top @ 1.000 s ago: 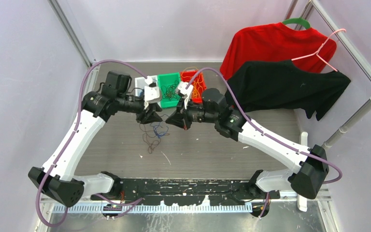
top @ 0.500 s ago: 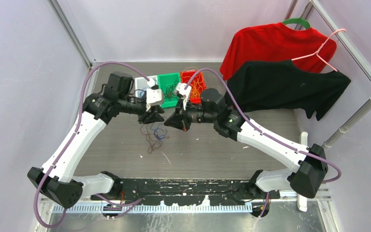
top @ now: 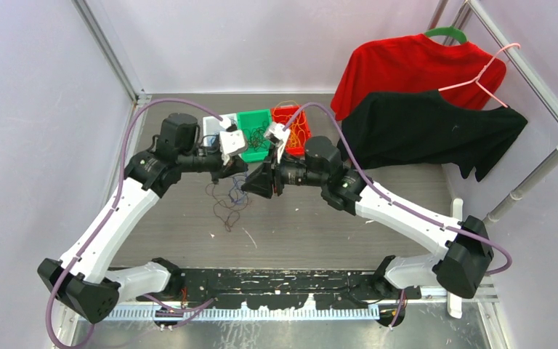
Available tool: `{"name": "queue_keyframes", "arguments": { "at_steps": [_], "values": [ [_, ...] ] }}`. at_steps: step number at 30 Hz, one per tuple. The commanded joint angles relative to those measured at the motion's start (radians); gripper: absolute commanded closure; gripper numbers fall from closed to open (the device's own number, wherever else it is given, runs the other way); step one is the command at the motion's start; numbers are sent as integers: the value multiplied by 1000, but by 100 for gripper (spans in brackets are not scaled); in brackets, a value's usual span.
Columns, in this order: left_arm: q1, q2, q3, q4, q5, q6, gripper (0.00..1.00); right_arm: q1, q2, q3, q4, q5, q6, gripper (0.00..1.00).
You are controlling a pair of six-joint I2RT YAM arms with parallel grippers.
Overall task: Untangle the cables
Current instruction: Untie the cable.
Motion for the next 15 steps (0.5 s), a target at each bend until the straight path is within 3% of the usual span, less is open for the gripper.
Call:
{"name": "queue_keyframes", "arguments": {
  "at_steps": [1, 7, 15],
  "values": [
    [-2, -37, 44, 107, 12, -111, 100, -39, -70, -83, 261, -7, 160, 56],
    [-2, -86, 68, 133, 43, -119, 100, -234, -160, -251, 557, -36, 458, 46],
    [-1, -101, 85, 131, 66, -73, 100, -293, -159, -272, 573, -9, 470, 42]
  ]
}}
